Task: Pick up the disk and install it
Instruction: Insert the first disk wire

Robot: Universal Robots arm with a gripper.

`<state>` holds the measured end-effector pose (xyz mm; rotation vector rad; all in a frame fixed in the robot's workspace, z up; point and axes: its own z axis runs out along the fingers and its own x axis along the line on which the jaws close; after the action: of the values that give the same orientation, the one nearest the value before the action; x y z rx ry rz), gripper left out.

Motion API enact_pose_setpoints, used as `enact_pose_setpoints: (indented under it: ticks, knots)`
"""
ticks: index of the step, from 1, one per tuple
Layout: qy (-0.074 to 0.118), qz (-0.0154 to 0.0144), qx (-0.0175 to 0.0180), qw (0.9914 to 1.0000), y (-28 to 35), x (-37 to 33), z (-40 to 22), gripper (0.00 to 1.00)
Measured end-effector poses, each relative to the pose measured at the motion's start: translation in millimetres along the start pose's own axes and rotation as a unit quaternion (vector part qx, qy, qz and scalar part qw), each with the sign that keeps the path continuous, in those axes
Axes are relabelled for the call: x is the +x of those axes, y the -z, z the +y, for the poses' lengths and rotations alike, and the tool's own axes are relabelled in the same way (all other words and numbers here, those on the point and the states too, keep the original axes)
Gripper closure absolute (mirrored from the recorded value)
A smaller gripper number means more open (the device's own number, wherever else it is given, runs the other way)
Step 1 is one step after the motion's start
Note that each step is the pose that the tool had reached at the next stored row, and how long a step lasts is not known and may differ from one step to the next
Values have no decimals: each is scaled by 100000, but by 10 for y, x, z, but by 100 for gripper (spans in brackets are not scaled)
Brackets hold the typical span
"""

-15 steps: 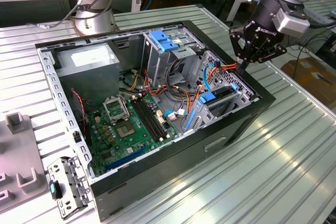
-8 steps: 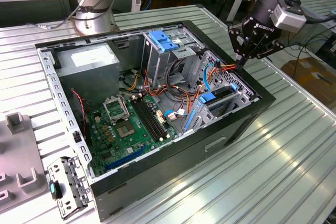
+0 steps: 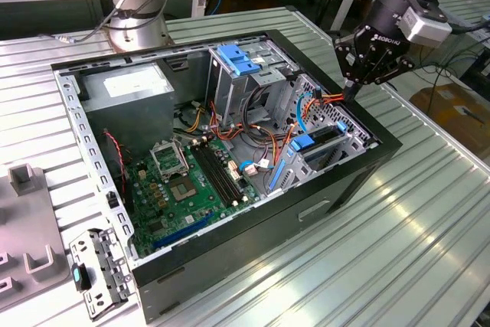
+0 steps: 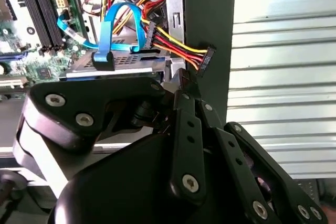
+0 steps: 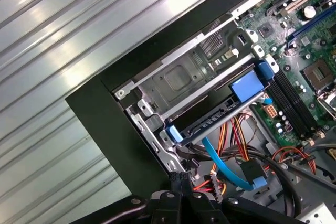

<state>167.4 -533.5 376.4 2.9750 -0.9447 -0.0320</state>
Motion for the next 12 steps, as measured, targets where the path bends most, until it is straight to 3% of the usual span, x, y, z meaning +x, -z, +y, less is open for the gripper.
enact_pose_setpoints:
  ticks: [2, 6, 9, 10, 12]
  knots:
    - [129, -3, 6, 100000, 2, 22, -73, 89]
    - [129, 43, -56, 100000, 5, -12, -203, 89]
    - [123, 265, 28, 100000, 4, -20, -200, 89]
    - [117, 590, 102, 99998, 5, -33, -189, 89]
    - [119, 625, 125, 99998, 4, -33, -189, 89]
